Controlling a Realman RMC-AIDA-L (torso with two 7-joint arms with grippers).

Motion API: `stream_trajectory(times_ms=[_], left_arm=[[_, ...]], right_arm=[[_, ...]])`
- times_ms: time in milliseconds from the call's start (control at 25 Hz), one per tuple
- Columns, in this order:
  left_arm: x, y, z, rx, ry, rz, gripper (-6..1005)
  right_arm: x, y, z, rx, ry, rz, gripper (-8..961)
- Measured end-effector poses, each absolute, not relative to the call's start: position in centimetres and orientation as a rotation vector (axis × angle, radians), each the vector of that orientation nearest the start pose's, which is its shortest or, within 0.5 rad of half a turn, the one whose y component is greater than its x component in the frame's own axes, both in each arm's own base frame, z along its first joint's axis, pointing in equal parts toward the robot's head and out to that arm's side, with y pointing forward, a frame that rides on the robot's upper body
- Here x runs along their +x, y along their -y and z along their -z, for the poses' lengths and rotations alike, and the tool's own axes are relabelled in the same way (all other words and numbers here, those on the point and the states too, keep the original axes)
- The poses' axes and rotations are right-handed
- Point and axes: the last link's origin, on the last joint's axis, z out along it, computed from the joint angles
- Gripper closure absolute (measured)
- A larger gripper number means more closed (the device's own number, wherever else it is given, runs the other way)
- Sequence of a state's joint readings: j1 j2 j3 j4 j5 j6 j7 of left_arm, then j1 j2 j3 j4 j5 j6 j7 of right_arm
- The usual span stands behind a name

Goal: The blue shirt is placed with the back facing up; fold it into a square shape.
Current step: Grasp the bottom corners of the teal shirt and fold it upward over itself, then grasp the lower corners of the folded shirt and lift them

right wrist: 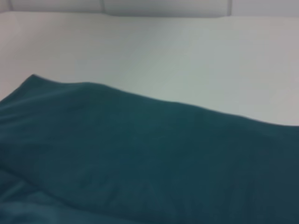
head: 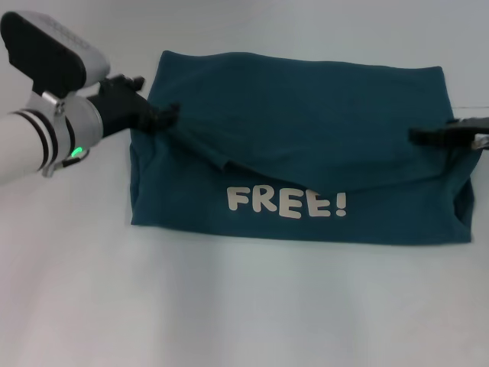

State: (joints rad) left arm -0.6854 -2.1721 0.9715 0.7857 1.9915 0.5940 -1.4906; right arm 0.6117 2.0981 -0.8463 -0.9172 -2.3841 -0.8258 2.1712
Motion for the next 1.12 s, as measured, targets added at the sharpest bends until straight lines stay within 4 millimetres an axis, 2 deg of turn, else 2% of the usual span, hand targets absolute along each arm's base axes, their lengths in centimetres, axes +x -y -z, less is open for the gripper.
stream_trajectory(times_ms=[160, 240, 320, 440, 520, 600, 720, 880, 1000, 1120], left_arm=[[-21.7, -43.7, 0.9, -2.253, 0.505, 0.304, 265], [-21.7, -42.9, 0.5, -2.295, 0.585, 0.383, 267], [-21.3, -42.2, -0.3, -2.314, 0.644, 0.484, 269], [-20.5, -40.8, -2.2, -2.333, 0.706, 0.718, 273], [-19.9, -39.4, -4.1, -2.329, 0.725, 0.957, 275], [-19.9, -38.4, -5.1, -2.327, 0.721, 1.077, 277], [-20.4, -36.8, -5.4, -2.37, 0.704, 1.105, 279], [-21.1, -35.9, -5.0, -2.347, 0.688, 1.127, 282], [-21.7, -35.6, -5.2, -2.276, 0.667, 1.197, 280], [-23.1, -35.9, -5.5, -2.153, 0.765, 1.259, 276]], right_arm=[[26.6, -42.9, -4.2, -2.058, -1.055, -0.198, 139], [26.1, -42.8, -4.0, -2.074, -1.057, -0.204, 147], [25.4, -42.6, -3.7, -2.1, -1.046, -0.215, 148], [24.6, -42.5, -3.5, -2.128, -1.027, -0.248, 150], [24.3, -42.4, -3.8, -2.137, -1.0, -0.271, 151], [24.0, -42.4, -4.1, -2.144, -0.963, -0.291, 151], [23.8, -42.4, -4.3, -2.155, -0.917, -0.305, 150], [24.0, -42.5, -4.4, -2.165, -0.862, -0.289, 150], [24.1, -42.5, -4.4, -2.165, -0.853, -0.287, 151], [24.0, -42.4, -4.4, -2.162, -0.872, -0.315, 152]])
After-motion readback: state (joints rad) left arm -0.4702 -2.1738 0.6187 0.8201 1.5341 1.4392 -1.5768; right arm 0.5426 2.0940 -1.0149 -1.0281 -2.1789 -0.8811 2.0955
